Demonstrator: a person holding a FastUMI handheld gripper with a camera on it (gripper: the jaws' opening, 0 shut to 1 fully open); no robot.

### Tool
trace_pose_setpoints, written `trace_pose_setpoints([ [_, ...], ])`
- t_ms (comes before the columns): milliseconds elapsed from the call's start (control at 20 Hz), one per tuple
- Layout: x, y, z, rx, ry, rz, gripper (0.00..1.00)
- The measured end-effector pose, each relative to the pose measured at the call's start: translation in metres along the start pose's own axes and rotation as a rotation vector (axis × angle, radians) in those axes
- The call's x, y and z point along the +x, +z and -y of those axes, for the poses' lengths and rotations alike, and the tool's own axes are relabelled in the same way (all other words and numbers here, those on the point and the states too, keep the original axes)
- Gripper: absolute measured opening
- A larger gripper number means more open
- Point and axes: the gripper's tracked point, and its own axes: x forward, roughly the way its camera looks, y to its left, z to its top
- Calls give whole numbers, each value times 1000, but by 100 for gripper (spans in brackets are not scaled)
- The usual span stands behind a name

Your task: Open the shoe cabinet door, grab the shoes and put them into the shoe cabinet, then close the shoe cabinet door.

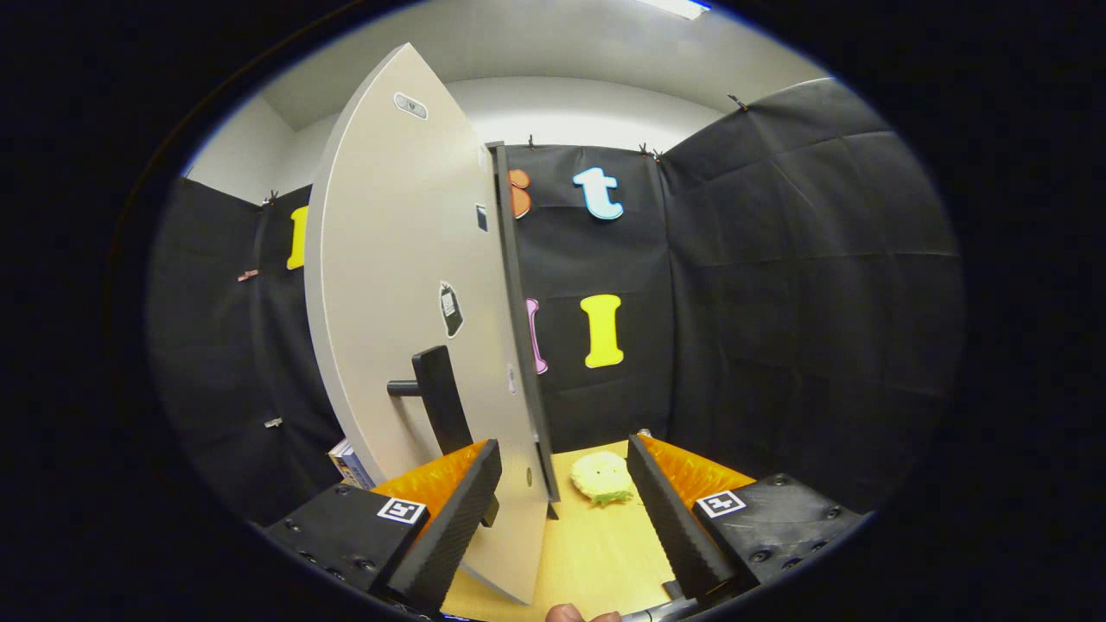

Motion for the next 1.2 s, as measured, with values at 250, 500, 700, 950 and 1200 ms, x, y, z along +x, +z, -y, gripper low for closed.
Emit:
trace_pose_setpoints([
  [250,12,-13,-55,17,93,-14,98],
  [500,27,-23,-93,20,84,-13,98],
  [700,35,-34,-130,10,141,-36,98],
  [950,37,-38,-145,-21,168,-43,98],
  [1200,40,-28,-131,-55,135,-11,98],
])
